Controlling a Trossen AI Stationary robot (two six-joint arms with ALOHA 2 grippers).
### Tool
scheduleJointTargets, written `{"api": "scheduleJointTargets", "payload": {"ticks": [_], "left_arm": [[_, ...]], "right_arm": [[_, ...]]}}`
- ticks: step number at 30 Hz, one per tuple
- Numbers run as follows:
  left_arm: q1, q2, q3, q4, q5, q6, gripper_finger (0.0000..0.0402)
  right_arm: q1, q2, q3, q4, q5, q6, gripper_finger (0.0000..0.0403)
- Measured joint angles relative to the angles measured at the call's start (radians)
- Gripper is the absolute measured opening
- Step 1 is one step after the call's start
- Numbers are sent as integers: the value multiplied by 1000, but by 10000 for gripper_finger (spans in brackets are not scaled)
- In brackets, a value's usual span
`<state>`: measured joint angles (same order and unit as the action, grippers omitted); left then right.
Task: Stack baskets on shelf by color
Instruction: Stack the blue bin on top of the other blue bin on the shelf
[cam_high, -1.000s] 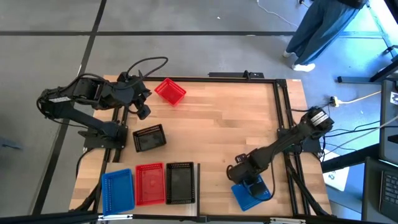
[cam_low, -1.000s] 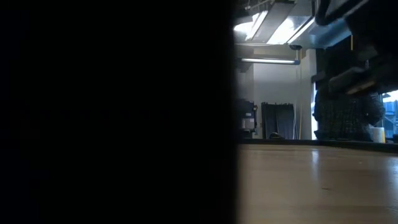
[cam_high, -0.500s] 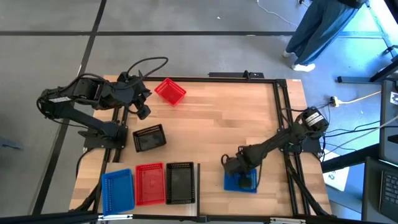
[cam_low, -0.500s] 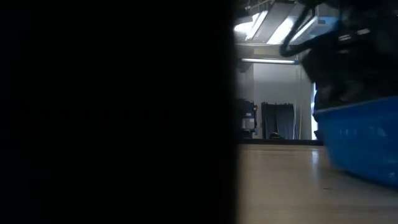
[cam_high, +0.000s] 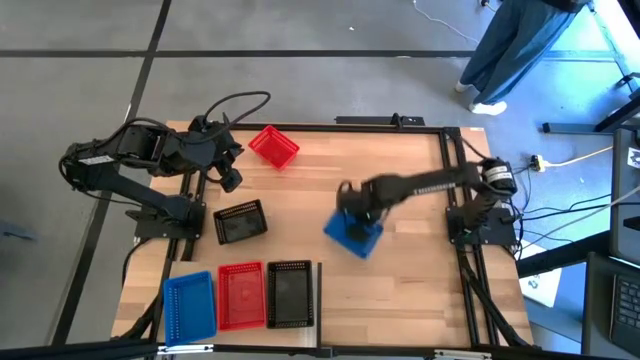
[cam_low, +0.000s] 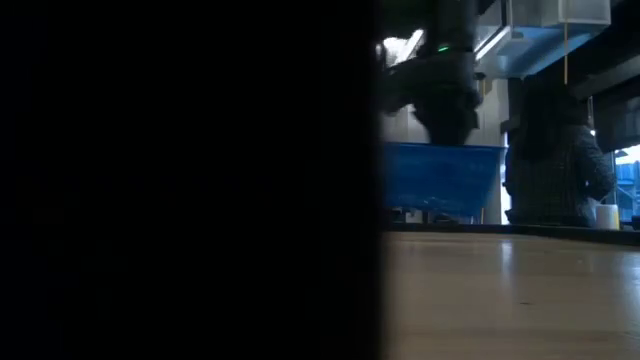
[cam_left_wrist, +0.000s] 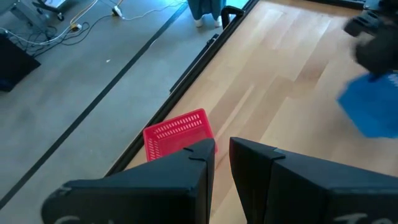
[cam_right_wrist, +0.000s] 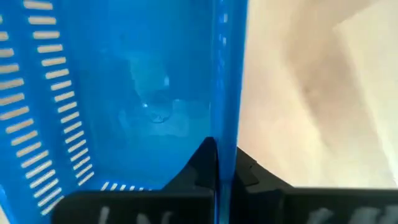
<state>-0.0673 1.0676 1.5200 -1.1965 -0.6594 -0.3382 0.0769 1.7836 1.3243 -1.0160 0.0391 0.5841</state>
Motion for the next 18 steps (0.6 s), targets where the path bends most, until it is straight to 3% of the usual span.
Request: {"api": "scheduleJointTargets", "payload": {"ticks": [5,10,13,18], "left_arm": [[0,0,0,0,24,0,41],[0,0,0,0,28,0,41],[0,0,0,0,30,0,41],[0,0,0,0,30,0,41]], "right_arm": [[-168,0,52,43,-13,121,1],[-318,0,61,209,-141,204,1],[-372,8,62,317,-121,206,0],[-404,33,62,348,-121,229,0]]}}
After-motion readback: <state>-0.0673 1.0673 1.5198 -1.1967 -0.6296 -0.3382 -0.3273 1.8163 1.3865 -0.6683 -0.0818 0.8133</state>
